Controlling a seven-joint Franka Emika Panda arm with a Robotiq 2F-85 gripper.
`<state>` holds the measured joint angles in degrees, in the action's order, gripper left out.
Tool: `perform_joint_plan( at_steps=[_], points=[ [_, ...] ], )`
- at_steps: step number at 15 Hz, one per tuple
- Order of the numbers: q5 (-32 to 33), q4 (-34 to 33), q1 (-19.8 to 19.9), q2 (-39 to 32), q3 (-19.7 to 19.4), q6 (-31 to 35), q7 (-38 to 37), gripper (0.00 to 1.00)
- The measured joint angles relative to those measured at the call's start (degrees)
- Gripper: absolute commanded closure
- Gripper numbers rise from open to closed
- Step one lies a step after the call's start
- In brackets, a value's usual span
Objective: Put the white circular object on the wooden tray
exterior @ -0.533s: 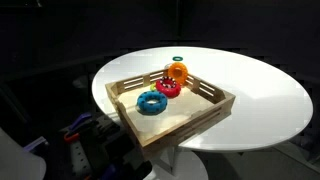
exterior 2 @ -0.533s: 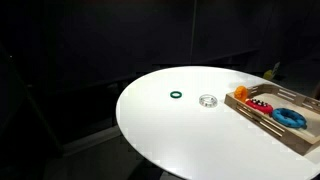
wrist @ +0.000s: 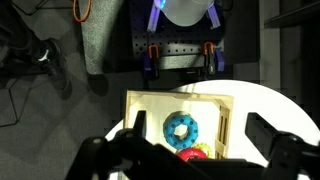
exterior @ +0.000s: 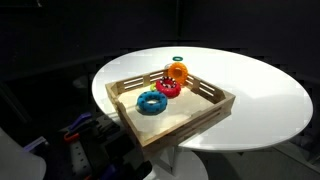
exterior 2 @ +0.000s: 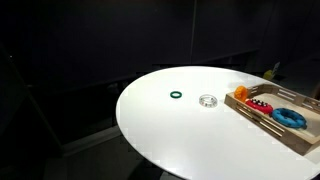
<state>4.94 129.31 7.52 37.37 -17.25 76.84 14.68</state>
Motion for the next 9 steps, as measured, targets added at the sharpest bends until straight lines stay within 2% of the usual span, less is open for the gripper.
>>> perform_joint_plan(
  at_steps=[4,9],
  points=[
    [0.00,-0.02,-0.05,-0.92,2.16,1.13,-1.66,0.00],
    [-0.01,-0.18,-0.80,-3.66,6.97,5.49,-5.28,0.00]
  ],
)
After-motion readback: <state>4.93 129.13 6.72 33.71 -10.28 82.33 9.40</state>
